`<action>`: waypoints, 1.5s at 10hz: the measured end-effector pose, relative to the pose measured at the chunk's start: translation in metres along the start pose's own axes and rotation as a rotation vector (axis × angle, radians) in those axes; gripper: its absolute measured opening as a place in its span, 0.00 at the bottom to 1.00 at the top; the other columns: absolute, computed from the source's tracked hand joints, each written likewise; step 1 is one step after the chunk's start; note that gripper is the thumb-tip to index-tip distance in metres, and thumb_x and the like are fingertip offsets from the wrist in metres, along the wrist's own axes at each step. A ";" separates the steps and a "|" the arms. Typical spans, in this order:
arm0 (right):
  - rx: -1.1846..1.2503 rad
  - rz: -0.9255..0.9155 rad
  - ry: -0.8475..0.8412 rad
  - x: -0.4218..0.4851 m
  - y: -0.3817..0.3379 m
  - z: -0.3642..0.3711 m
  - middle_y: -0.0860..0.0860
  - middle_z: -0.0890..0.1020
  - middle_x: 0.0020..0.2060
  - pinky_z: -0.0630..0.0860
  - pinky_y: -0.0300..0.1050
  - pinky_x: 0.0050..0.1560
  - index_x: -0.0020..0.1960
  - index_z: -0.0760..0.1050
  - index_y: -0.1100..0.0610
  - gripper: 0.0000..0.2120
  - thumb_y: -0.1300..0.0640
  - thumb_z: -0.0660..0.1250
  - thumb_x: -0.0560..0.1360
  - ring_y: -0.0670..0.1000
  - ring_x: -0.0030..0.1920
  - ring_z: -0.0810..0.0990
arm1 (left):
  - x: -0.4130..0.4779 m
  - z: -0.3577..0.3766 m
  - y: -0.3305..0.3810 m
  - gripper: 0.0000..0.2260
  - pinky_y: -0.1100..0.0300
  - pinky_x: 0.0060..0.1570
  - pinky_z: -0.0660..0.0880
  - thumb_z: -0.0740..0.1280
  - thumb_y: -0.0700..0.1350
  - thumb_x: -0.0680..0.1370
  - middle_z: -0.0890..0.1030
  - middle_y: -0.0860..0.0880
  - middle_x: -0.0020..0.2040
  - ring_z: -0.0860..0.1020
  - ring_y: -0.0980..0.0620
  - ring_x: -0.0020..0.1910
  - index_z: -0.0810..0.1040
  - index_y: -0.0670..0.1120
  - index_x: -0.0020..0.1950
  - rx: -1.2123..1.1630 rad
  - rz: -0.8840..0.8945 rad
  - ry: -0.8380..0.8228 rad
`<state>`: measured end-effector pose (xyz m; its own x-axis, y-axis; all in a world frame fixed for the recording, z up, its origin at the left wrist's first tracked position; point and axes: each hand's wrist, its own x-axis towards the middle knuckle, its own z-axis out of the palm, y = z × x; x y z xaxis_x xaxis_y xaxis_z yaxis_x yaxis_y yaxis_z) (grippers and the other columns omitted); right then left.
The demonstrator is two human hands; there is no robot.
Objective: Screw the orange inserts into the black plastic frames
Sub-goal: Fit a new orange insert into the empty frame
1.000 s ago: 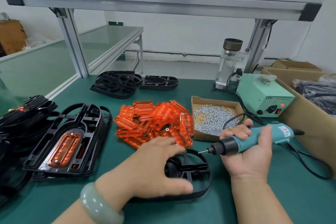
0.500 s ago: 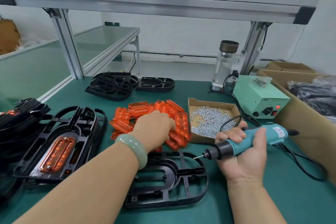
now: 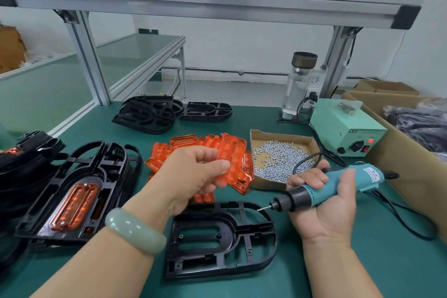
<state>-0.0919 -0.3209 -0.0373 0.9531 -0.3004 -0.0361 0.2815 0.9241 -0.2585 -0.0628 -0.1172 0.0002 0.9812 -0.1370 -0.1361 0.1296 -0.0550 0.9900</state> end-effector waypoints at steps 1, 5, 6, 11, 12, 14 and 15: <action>0.004 0.002 -0.004 0.000 -0.001 0.000 0.43 0.68 0.29 0.73 0.36 0.31 0.44 0.71 0.52 0.15 0.41 0.63 0.71 0.41 0.25 0.68 | -0.016 0.002 0.006 0.13 0.68 0.23 0.72 0.73 0.42 0.68 0.82 0.46 0.35 0.80 0.55 0.29 0.78 0.41 0.51 -0.121 -0.043 -0.109; -0.003 0.013 0.003 -0.001 -0.001 -0.001 0.43 0.68 0.29 0.73 0.36 0.31 0.45 0.71 0.52 0.15 0.41 0.64 0.70 0.41 0.25 0.69 | -0.041 0.005 0.011 0.13 0.67 0.26 0.72 0.72 0.38 0.71 0.81 0.49 0.32 0.81 0.53 0.30 0.78 0.50 0.52 0.045 0.088 -0.106; -0.004 0.011 0.006 -0.001 -0.001 -0.001 0.43 0.68 0.29 0.73 0.36 0.32 0.45 0.71 0.52 0.15 0.41 0.64 0.70 0.41 0.25 0.69 | -0.045 0.005 0.009 0.22 0.66 0.29 0.73 0.73 0.37 0.71 0.78 0.53 0.29 0.82 0.50 0.32 0.74 0.61 0.57 0.130 0.151 -0.097; -0.005 0.011 0.006 -0.001 -0.001 -0.001 0.43 0.68 0.28 0.73 0.37 0.31 0.44 0.71 0.52 0.15 0.41 0.64 0.70 0.41 0.25 0.69 | -0.046 -0.018 0.008 0.11 0.74 0.38 0.71 0.67 0.43 0.76 0.80 0.59 0.34 0.77 0.64 0.36 0.76 0.60 0.50 0.797 0.337 0.061; -0.005 0.012 0.001 -0.002 -0.001 -0.001 0.43 0.68 0.28 0.73 0.36 0.31 0.44 0.71 0.52 0.15 0.40 0.63 0.70 0.41 0.25 0.69 | -0.048 -0.026 0.009 0.09 0.74 0.33 0.66 0.71 0.48 0.74 0.78 0.60 0.35 0.76 0.65 0.36 0.75 0.60 0.38 0.975 0.297 0.099; -0.004 0.021 -0.017 -0.001 0.000 -0.001 0.43 0.68 0.28 0.72 0.36 0.31 0.44 0.71 0.52 0.15 0.40 0.62 0.71 0.41 0.25 0.69 | -0.053 -0.023 -0.013 0.08 0.73 0.36 0.66 0.70 0.50 0.73 0.77 0.60 0.38 0.74 0.64 0.39 0.75 0.59 0.35 1.094 0.237 0.008; -0.007 0.020 -0.014 -0.001 0.001 -0.001 0.43 0.68 0.28 0.72 0.36 0.32 0.44 0.71 0.52 0.15 0.40 0.62 0.71 0.41 0.25 0.68 | -0.050 -0.019 -0.019 0.09 0.72 0.35 0.65 0.70 0.50 0.74 0.77 0.60 0.37 0.74 0.64 0.38 0.75 0.59 0.34 1.094 0.195 -0.016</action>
<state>-0.0932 -0.3202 -0.0388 0.9601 -0.2784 -0.0281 0.2614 0.9282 -0.2647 -0.1119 -0.0902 -0.0110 0.9680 -0.2509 0.0098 -0.2307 -0.8729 0.4298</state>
